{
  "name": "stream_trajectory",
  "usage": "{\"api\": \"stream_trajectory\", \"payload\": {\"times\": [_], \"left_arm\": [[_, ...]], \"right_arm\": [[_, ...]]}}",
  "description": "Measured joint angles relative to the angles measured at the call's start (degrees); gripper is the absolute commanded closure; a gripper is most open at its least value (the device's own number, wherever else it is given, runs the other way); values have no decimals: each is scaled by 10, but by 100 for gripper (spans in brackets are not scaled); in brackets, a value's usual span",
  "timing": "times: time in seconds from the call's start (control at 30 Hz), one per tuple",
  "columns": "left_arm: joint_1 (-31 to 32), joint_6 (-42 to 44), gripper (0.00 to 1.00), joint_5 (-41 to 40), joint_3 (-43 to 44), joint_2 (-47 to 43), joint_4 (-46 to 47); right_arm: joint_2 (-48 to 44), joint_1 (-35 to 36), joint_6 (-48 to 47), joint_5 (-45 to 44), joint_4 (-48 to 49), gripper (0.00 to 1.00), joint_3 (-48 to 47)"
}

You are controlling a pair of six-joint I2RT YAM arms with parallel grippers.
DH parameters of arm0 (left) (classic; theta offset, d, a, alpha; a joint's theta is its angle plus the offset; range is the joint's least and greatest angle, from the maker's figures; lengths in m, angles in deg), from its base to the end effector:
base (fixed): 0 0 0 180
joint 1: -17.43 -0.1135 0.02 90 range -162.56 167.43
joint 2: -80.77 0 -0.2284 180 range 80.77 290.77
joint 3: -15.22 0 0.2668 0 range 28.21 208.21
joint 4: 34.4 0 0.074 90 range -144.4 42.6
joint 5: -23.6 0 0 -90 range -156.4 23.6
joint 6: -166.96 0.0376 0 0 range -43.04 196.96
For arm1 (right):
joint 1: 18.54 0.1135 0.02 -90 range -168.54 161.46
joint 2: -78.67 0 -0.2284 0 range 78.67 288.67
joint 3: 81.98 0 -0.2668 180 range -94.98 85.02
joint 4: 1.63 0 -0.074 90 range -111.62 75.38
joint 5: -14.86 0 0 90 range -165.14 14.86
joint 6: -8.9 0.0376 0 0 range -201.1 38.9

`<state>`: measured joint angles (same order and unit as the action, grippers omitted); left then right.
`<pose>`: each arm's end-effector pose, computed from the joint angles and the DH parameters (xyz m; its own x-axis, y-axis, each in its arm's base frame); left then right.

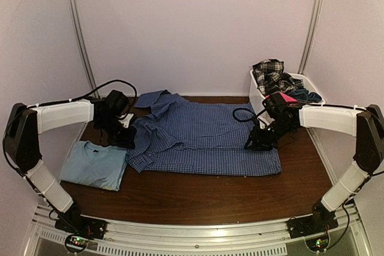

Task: Fold and stack the mixed laundry pile
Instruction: Adjust the 1/3-folded shirt at the center of the board.

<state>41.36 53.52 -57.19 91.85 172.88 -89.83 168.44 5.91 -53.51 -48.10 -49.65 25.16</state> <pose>0.2918 -0.1361 0.1655 -0.9708 0.0012 -0.2399 0.0676 0.9608 -0.2689 0.2841 0.1480 0.1669 -0.9828 0.0063 -0.1848 -0.1003 0.8216 0.5612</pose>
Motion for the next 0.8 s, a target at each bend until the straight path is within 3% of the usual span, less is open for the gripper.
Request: {"api": "stream_trajectory", "payload": {"times": [0.07,0.13,0.23,0.37,0.5,0.73,0.8], "left_arm": [[0,2,80,-5,19,6,-10],[0,4,73,-20,33,12,-21],[0,5,67,-37,29,13,-33],[0,9,66,-42,11,21,-42],[0,13,71,-39,-9,33,-41],[0,24,98,-28,-11,53,-29],[0,27,100,-24,-10,53,-28]], "right_arm": [[5,0,-1,1,0,64,-9],[8,0,-2,1,-1,64,-15],[10,0,-2,1,-1,63,-18],[14,0,-2,3,-1,64,-18],[19,0,-2,5,-1,64,-18],[21,0,-2,6,-1,63,-18],[21,0,-2,6,-1,64,-18]]}}
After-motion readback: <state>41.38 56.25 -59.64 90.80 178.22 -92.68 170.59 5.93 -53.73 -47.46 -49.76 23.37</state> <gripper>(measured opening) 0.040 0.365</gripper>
